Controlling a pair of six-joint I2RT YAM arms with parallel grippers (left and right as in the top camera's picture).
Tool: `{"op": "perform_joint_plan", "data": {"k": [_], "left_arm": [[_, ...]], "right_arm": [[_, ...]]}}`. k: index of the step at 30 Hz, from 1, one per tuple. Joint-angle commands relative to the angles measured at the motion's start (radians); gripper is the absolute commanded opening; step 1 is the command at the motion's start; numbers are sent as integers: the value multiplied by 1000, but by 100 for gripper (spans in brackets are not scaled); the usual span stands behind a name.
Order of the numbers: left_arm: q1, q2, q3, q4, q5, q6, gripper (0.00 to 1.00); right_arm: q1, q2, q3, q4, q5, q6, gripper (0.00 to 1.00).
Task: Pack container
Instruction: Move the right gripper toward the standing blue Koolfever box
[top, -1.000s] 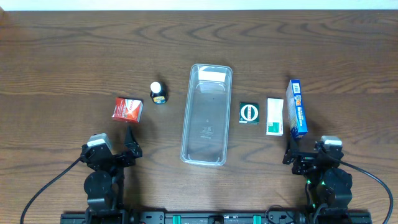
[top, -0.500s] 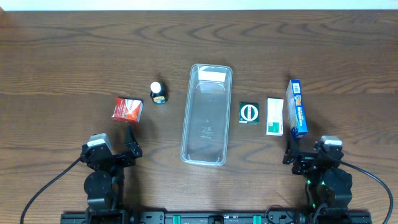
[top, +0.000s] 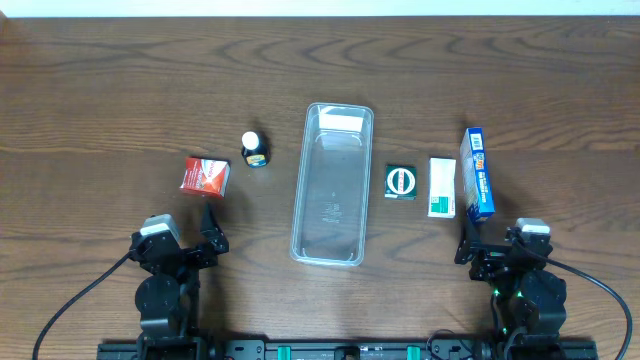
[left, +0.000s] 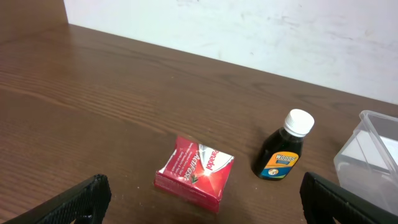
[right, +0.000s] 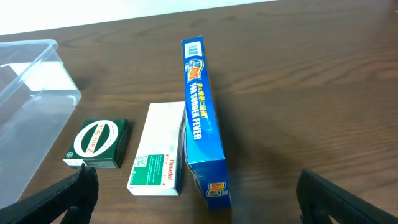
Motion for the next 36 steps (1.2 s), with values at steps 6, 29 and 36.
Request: {"op": "perform_joint_plan", "data": {"k": [6, 29, 36], "left_arm": [[6, -5, -15, -35, -1, 10, 98], [6, -5, -15, -35, -1, 10, 98], [6, -5, -15, -35, -1, 10, 98]], "right_arm": [[-16, -7, -6, 2, -7, -14, 99], [-16, -6, -3, 97, -42, 39, 99], [-16, 209, 238, 138, -73, 77, 99]]}}
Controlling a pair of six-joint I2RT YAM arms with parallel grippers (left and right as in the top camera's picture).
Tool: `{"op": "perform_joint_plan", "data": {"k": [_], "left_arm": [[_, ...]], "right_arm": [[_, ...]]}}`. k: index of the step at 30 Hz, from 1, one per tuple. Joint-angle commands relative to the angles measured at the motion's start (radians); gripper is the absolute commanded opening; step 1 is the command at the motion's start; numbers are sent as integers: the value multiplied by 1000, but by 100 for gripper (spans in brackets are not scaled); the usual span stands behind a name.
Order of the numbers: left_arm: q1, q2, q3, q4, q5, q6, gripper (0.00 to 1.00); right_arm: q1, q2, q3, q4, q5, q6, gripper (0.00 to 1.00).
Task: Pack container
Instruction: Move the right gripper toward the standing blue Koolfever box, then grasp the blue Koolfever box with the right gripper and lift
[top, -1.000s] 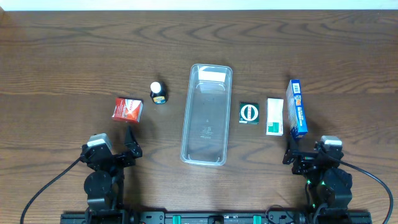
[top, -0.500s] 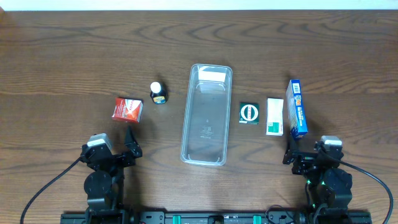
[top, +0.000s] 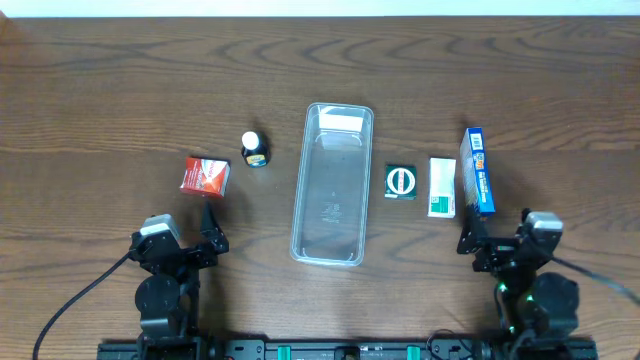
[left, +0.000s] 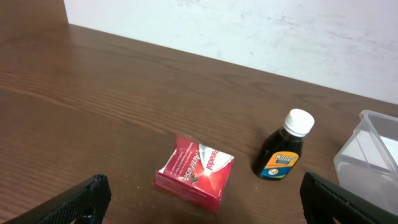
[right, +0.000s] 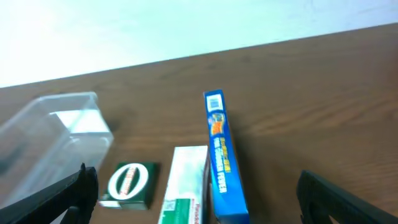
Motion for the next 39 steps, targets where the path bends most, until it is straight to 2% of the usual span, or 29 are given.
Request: {"op": "perform_joint_plan", "data": {"k": [1, 10, 14, 16, 21, 29, 32, 36, 37, 39], "left_arm": [[6, -5, -15, -35, -1, 10, 98], [6, -5, -15, -35, -1, 10, 98], [6, -5, -15, -35, -1, 10, 98], [6, -5, -15, -35, -1, 10, 98], [6, -5, -15, -35, -1, 10, 98], [6, -5, -15, -35, -1, 10, 98], [6, -5, -15, -35, -1, 10, 98], [6, -5, -15, -35, -1, 10, 98], [6, -5, -15, -35, -1, 10, 98], [6, -5, -15, -35, -1, 10, 98]], "right_arm": [[-16, 182, 197, -11, -7, 14, 99], [-37, 956, 827, -381, 67, -90, 99], [-41, 1197, 960, -466, 66, -109, 99], [-41, 1281, 966, -460, 67, -130, 93], [-41, 1429, 966, -473, 68, -131, 83], [-42, 1493, 945, -521, 68, -135, 87], [-42, 1509, 919, -513, 66, -134, 76], [-42, 1513, 906, -496, 56, -122, 53], [-42, 1513, 906, -495, 56, -122, 50], [-42, 1513, 906, -495, 56, -122, 50]]}}
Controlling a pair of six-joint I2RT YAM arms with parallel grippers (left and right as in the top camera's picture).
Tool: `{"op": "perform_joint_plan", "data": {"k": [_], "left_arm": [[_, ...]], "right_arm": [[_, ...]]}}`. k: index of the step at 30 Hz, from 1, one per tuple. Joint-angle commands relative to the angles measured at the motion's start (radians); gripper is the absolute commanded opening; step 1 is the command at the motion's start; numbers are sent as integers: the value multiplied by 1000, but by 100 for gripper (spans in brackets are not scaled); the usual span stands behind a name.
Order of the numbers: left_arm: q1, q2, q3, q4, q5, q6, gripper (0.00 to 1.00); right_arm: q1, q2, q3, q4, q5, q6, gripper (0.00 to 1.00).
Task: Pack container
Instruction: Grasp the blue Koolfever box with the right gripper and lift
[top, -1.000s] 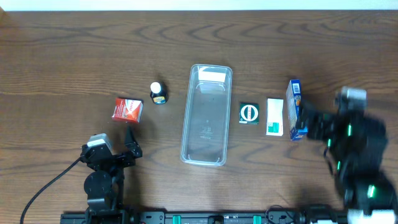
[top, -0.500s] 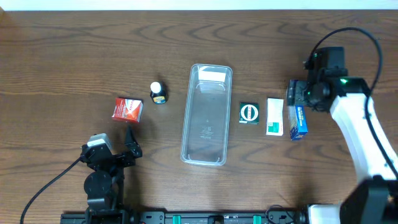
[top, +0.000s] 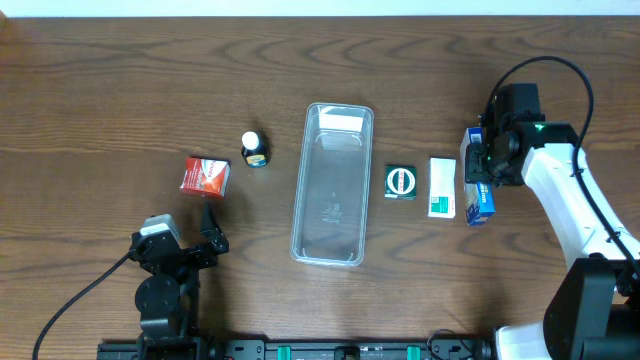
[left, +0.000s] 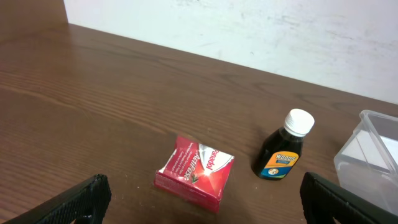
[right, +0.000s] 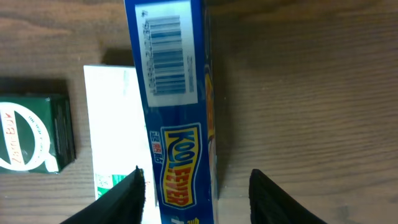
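Observation:
The clear plastic container (top: 333, 185) lies mid-table, with nothing in it. To its right lie a green box (top: 401, 182), a white and green box (top: 442, 187) and a tall blue box (right: 177, 106) standing on its long edge. My right gripper (right: 196, 193) is open above the blue box, one finger on each side of it, not touching. To the container's left lie a red box (left: 194, 172) and a small dark bottle (left: 283, 149) with a white cap. My left gripper (left: 202, 202) is open near the table's front edge, short of the red box.
The wooden table (top: 120, 90) stretches wide at the back and left. A white wall (left: 249, 25) rises behind the far edge. The right arm (top: 560, 190) reaches in from the front right corner over the table.
My right gripper has moved from the table's front edge out over the blue box and now points down at it, fingers astride it. The left arm has not moved.
Both grippers stood open at the front edge, facing the objects. Then the right wrist was raised a little, looking further across the table. Now the right gripper hangs open over the blue box. No object has shifted.

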Motion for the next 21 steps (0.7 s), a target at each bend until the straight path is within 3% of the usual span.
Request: {"op": "perform_joint_plan", "data": {"k": [1, 6, 9, 21], "left_arm": [[6, -5, -15, -34, -1, 10, 98], [6, -5, -15, -34, -1, 10, 98], [6, -5, -15, -34, -1, 10, 98], [6, -5, -15, -34, -1, 10, 98]], "right_arm": [[-9, 3, -5, 4, -1, 3, 50], [-9, 3, -7, 9, -5, 13, 46], [-8, 3, -17, 27, -20, 14, 32], [-7, -52, -3, 62, -30, 29, 19]]}}
